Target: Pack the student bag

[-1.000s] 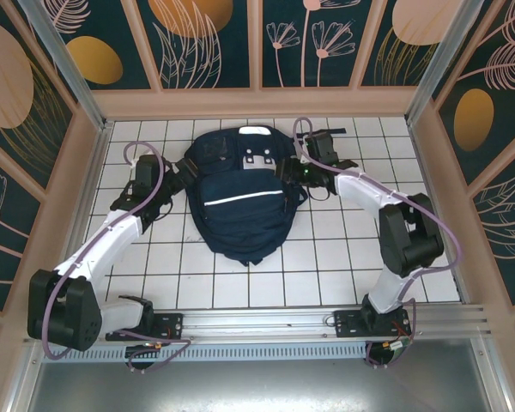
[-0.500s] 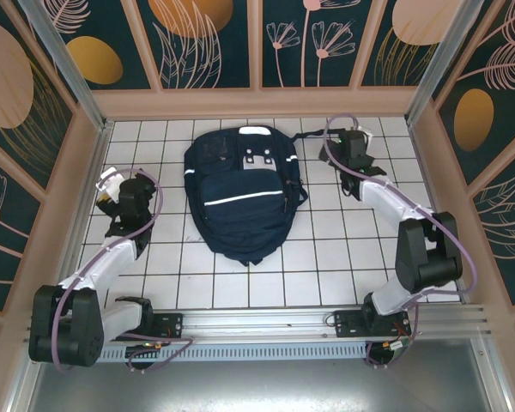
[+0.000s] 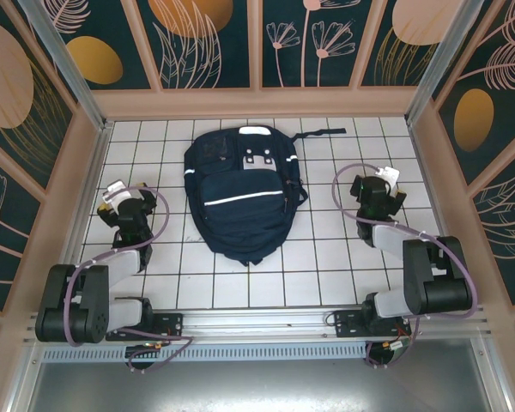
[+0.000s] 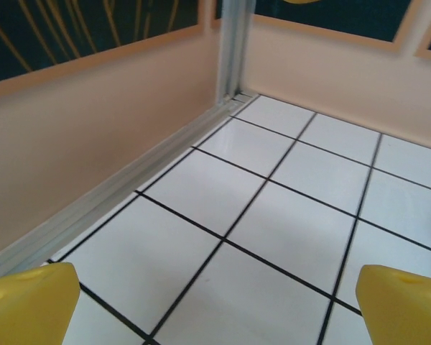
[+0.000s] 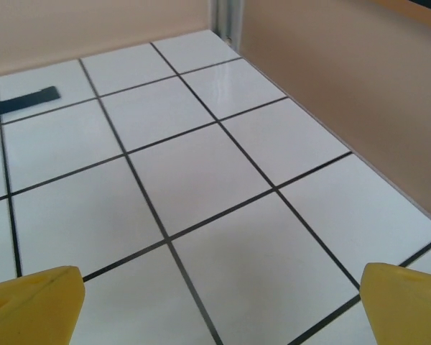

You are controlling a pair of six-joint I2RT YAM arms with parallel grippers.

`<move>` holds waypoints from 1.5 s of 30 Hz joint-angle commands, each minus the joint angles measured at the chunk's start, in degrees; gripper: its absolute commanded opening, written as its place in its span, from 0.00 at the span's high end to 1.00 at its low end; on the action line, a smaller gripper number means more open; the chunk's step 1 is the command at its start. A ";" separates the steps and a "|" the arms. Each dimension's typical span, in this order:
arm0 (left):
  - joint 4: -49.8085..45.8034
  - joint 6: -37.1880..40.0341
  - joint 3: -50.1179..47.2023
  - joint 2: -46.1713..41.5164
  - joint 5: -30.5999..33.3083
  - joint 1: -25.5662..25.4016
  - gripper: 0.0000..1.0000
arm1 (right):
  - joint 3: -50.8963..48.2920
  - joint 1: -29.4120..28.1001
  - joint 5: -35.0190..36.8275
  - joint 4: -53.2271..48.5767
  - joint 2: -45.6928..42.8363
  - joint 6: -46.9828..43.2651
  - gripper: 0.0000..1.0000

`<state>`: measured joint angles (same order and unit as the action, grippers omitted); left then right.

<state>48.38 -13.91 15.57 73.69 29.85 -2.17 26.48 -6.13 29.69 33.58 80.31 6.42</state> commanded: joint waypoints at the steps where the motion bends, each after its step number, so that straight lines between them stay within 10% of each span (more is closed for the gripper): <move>1: 13.83 3.83 -2.32 1.88 -7.57 0.59 0.02 | -3.77 0.71 -5.80 18.38 -0.07 -5.39 0.01; 20: 28.18 6.70 -3.97 13.37 -12.00 0.68 0.02 | -16.39 4.48 -23.32 45.68 8.58 -7.71 0.01; 45: 26.42 8.00 -2.92 13.54 -14.58 0.68 0.01 | -14.28 6.46 -23.93 40.08 7.83 -4.94 0.01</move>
